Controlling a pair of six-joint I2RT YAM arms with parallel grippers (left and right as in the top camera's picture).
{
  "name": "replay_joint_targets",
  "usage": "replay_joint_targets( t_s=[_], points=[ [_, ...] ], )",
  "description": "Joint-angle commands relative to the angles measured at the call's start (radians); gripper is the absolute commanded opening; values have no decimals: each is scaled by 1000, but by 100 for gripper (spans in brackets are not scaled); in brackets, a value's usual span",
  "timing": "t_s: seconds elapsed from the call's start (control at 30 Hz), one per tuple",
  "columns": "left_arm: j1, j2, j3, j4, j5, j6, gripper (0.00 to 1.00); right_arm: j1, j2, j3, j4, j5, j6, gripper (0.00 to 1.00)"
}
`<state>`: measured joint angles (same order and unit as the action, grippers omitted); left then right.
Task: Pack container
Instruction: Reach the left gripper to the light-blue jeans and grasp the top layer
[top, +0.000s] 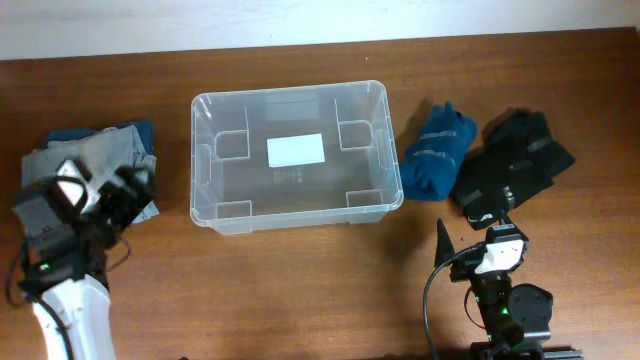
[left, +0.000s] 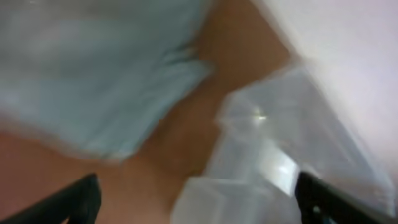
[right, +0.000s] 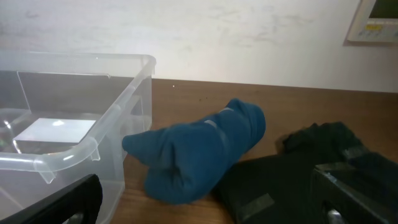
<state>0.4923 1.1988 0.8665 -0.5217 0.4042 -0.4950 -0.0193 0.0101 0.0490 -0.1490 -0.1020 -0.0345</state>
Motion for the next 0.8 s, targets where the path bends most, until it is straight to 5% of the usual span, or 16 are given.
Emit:
replay_joint_targets(
  t_s=[0.0, 0.23, 0.43, 0.77],
  points=[
    [98, 23, -21, -37, -113, -203, 100, -8, -6, -8, 0, 9, -3, 98],
    [230, 24, -179, 83, -113, -312, 99, -8, -6, -8, 0, 9, -3, 98],
    [235, 26, -380, 391, -113, -323, 99, -8, -6, -8, 0, 9, -3, 98],
    [235, 159, -441, 738, -158, -323, 100, -8, -6, -8, 0, 8, -3, 98]
  ],
)
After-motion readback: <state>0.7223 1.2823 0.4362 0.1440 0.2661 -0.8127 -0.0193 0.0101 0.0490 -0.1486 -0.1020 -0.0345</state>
